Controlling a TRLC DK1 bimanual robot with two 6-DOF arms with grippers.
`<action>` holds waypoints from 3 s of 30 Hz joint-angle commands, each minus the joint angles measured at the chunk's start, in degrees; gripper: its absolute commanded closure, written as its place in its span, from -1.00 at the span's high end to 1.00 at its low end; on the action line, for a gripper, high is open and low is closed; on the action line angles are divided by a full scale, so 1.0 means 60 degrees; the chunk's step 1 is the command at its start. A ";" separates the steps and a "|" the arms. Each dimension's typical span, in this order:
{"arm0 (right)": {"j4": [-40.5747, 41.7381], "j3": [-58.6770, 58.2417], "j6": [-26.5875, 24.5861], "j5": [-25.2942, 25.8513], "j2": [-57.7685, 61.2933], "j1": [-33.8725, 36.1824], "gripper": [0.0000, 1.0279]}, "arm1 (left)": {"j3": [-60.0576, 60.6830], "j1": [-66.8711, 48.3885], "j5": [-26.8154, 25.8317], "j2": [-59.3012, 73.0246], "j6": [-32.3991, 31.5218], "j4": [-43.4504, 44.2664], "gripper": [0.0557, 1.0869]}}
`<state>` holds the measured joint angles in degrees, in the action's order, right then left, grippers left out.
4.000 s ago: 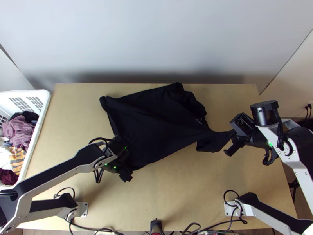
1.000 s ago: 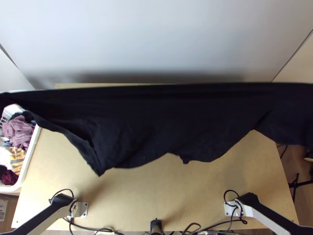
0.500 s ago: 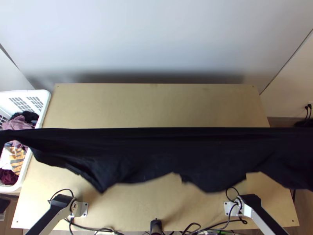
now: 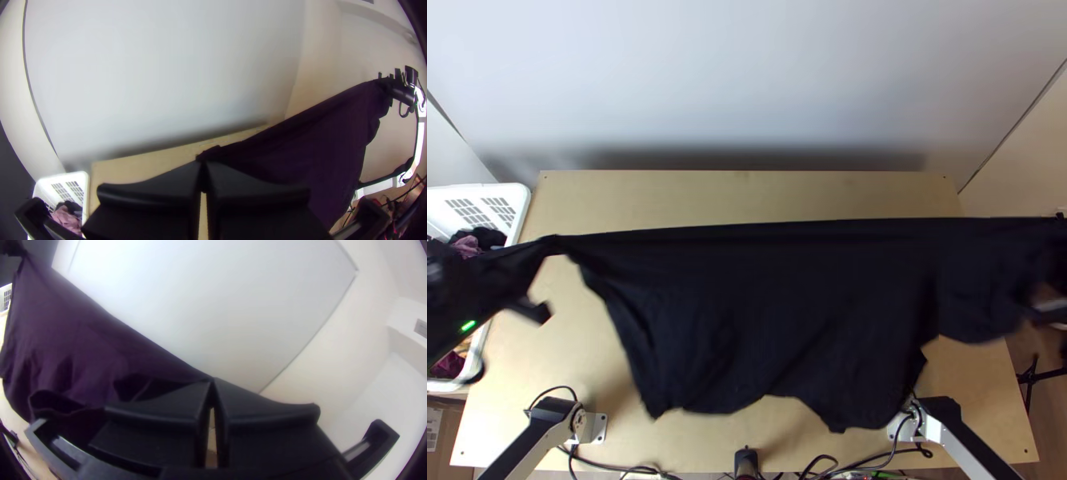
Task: Fold the t-shirt
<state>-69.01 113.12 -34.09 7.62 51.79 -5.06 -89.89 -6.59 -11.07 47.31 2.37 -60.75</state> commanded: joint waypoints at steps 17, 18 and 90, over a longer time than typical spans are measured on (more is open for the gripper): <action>0.4412 -0.6153 0.1404 -0.0215 0.2736 -0.1369 -0.95 | 0.4537 0.1215 -0.0001 0.4215 0.0279 0.5775 -0.93; 0.4559 -0.6095 0.1404 -0.0215 0.2999 -0.1369 -0.95 | 0.4434 0.1245 -0.0001 0.4508 0.0293 0.5965 -0.93; 0.3533 0.1010 0.2341 -0.1284 1.1056 -0.1149 -0.95 | 0.0611 0.0410 0.0952 0.9283 -0.0732 0.6800 -0.93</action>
<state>-45.65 122.10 -21.58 1.87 121.60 -11.35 -91.11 -4.47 -4.89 109.01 -1.96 -18.87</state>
